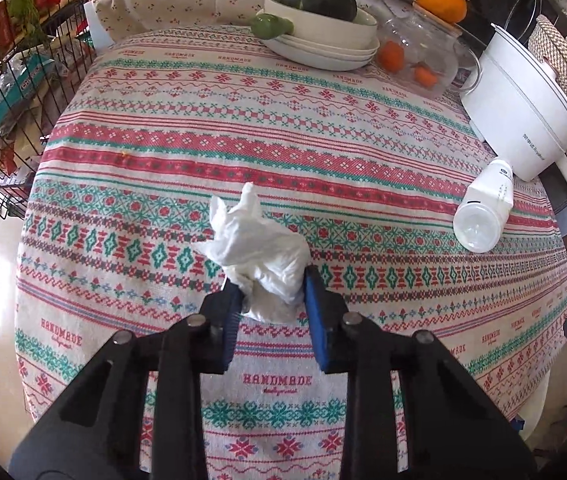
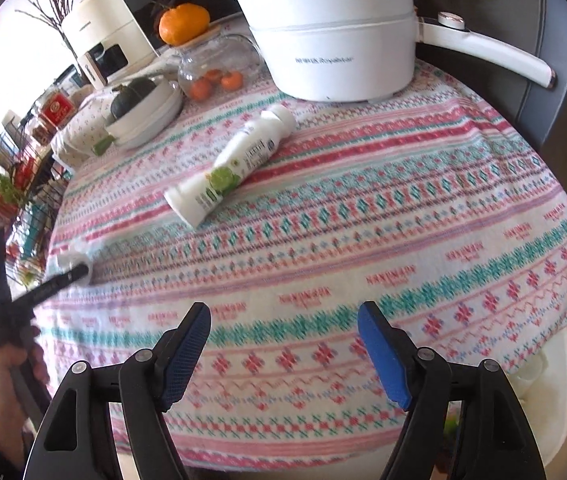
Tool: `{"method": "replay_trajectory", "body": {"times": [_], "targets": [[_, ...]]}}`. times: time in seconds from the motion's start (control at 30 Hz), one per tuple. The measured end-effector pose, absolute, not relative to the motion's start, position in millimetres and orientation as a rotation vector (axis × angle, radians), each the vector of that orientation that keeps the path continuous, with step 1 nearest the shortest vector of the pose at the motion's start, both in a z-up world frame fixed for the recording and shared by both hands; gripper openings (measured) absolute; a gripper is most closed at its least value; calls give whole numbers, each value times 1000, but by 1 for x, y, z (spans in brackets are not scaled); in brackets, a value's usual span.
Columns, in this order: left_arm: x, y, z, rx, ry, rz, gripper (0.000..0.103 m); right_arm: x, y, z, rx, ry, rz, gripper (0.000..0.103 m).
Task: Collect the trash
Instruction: 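Hold the tissue ball with the left tool while the right tool grasps the white yogurt bottle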
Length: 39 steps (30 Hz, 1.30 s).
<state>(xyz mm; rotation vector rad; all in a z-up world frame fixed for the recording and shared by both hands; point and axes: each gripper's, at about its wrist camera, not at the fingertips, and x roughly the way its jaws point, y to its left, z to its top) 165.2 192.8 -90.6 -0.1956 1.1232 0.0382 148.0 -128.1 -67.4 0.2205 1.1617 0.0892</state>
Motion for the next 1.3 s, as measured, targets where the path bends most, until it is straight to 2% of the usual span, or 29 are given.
{"method": "replay_trajectory", "body": {"times": [0.4, 0.63, 0.83, 0.9, 1.07, 1.3], "targets": [[134, 189, -50, -120, 1068, -45, 31, 230, -82, -95, 321, 1087, 109, 77], [128, 195, -43, -143, 1054, -61, 31, 268, -66, -121, 399, 1119, 113, 75], [126, 194, -42, -130, 1051, -55, 31, 282, -70, -147, 575, 1165, 103, 67], [125, 193, -41, -133, 1051, -53, 31, 283, -72, -149, 600, 1170, 100, 55], [119, 190, -35, -138, 1040, -59, 31, 271, -78, -144, 601, 1206, 128, 37], [107, 167, -20, -124, 1014, -92, 31, 229, -95, -114, 536, 1215, 179, 35]]}}
